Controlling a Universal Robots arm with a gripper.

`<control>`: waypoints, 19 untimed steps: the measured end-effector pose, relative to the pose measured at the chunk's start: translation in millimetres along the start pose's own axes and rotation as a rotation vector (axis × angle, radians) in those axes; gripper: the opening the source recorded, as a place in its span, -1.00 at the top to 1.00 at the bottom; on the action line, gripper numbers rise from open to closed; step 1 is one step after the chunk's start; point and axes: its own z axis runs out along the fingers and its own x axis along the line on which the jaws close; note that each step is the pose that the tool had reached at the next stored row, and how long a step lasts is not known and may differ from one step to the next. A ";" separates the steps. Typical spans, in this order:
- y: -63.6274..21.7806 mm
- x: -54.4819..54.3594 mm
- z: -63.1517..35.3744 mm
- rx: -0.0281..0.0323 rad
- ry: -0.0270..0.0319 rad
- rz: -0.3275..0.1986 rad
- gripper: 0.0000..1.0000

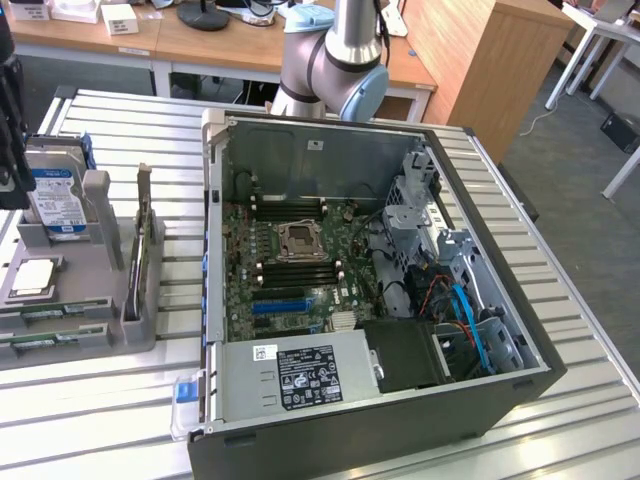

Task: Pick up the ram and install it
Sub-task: 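Pick up the ram and move it above insertion slot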

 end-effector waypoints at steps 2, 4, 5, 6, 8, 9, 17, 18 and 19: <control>-0.1 0.0 3.6 0.0000 0.0000 0.000 0.40; -0.1 -0.1 7.2 0.0000 0.0000 0.000 0.40; -0.2 -0.1 9.0 0.0000 0.0000 0.000 0.40; -0.2 -0.2 10.8 0.0000 0.0000 0.000 0.40; -0.2 -0.2 14.5 -0.0001 0.0000 0.000 0.40; -0.3 -0.2 16.4 0.0000 0.0000 0.000 0.40; -0.5 -0.4 30.9 0.0000 0.0000 0.000 0.40; -0.6 -0.4 32.7 0.0000 0.0000 0.000 0.40; -0.6 -0.5 34.5 0.0000 0.0000 0.000 0.40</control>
